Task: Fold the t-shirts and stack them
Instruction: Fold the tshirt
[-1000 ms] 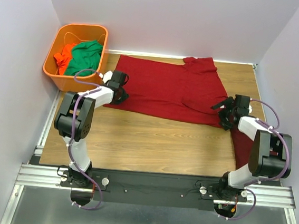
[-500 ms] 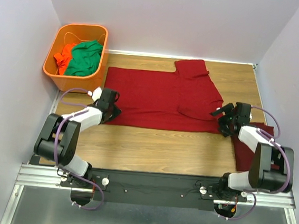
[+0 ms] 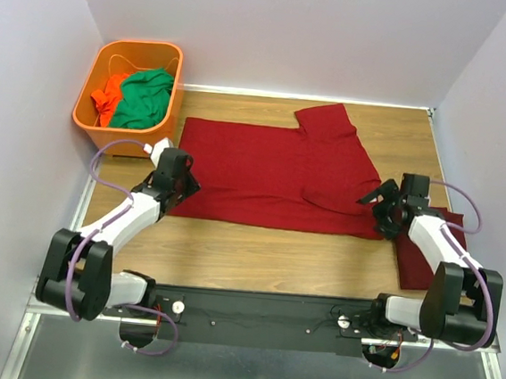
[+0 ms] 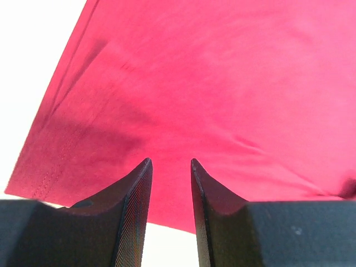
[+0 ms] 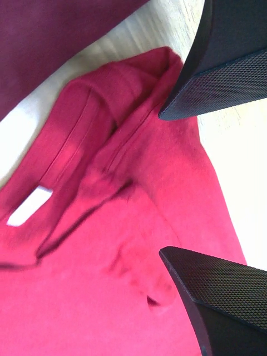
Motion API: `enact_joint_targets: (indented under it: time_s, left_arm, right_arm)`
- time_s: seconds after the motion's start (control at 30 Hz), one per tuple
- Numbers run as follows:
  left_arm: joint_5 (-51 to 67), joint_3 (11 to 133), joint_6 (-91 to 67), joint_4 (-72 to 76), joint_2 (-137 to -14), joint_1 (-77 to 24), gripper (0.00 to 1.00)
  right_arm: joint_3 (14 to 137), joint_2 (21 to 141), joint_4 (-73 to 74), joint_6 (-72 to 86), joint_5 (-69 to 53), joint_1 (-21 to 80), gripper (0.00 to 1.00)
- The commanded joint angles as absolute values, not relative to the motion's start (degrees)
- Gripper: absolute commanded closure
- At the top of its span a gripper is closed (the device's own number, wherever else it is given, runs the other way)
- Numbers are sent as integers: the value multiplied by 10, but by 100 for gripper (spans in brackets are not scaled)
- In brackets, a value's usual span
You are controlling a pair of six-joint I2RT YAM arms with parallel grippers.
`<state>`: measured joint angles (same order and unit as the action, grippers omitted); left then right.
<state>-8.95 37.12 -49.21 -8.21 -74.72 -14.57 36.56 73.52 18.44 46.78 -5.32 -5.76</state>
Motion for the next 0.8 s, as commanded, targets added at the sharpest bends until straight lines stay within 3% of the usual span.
enact_joint_targets:
  time_s: [0.0, 0.03, 0.1, 0.2, 0.23, 0.27, 0.77]
  left_arm:
    - [-81, 404, -438, -69, -703, -142, 58]
    - [-75, 412, -430, -70, -707, -142, 58]
    - [-71, 437, -421, -76, -715, -142, 58]
    - [-40, 455, -417, -74, -729, -142, 59]
    - [-25, 456, -416, -67, -733, -142, 59]
    - [-18, 460, -411, -64, -734, -142, 59]
    - [-3, 489, -387, -51, -761, -142, 60]
  right_arm:
    - [411, 749, 220, 427, -53, -62, 2]
    - [413, 751, 219, 425, -52, -63, 3]
    - [417, 753, 212, 418, -54, -62, 17]
    - [417, 765, 195, 413, -62, -58, 43]
    - [418, 771, 193, 413, -62, -57, 56]
    - [418, 776, 191, 412, -63, -56, 60]
    - [400, 846, 127, 422, -69, -40, 61]
